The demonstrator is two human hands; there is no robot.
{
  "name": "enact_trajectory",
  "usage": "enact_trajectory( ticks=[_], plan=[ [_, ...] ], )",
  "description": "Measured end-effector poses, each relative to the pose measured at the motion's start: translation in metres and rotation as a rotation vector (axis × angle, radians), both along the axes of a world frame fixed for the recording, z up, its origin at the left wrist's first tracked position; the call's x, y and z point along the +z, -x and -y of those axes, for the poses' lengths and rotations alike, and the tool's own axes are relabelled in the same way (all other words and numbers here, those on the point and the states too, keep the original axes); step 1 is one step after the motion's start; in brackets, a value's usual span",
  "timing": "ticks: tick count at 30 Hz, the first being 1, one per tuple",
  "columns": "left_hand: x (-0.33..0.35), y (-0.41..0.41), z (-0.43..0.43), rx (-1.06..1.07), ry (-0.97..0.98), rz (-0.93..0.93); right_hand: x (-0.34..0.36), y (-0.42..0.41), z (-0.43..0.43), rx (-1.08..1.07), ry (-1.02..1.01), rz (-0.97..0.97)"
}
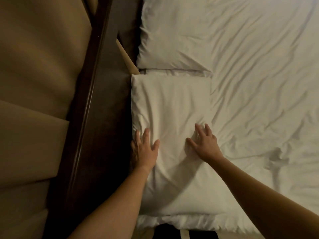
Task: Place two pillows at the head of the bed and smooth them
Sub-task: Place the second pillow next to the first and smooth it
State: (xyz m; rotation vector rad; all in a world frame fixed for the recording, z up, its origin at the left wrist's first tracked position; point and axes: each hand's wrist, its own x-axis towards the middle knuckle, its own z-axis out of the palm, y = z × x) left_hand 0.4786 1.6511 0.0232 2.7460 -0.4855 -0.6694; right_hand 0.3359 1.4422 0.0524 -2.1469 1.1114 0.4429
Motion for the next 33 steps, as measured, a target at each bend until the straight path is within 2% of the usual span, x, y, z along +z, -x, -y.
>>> enact_trajectory(
  ticks=[5, 10, 15, 19, 22, 26, 33],
  plan=[
    [0.015, -0.023, 0.015, -0.042, 0.018, 0.043, 0.0, -0.025, 0.015, 0.147, 0.227, 0.018],
    [0.016, -0.068, 0.064, -0.128, 0.102, 0.111, -0.001, -0.085, 0.032, 0.204, 0.27, 0.106],
    [-0.004, -0.108, 0.114, -0.217, 0.139, 0.176, -0.032, -0.144, 0.051, 0.249, 0.242, 0.161],
    [-0.042, -0.125, 0.12, -0.211, 0.143, 0.171, -0.06, -0.159, 0.064, 0.27, 0.229, 0.169],
    [-0.064, -0.131, 0.11, -0.229, 0.105, 0.244, -0.074, -0.155, 0.074, 0.299, 0.254, 0.162],
    [-0.076, -0.136, 0.094, -0.205, 0.079, 0.26, -0.084, -0.147, 0.085, 0.225, 0.282, 0.133],
    [-0.083, -0.147, 0.082, -0.216, 0.117, 0.245, -0.091, -0.123, 0.119, 0.051, 0.21, 0.027]
  ],
)
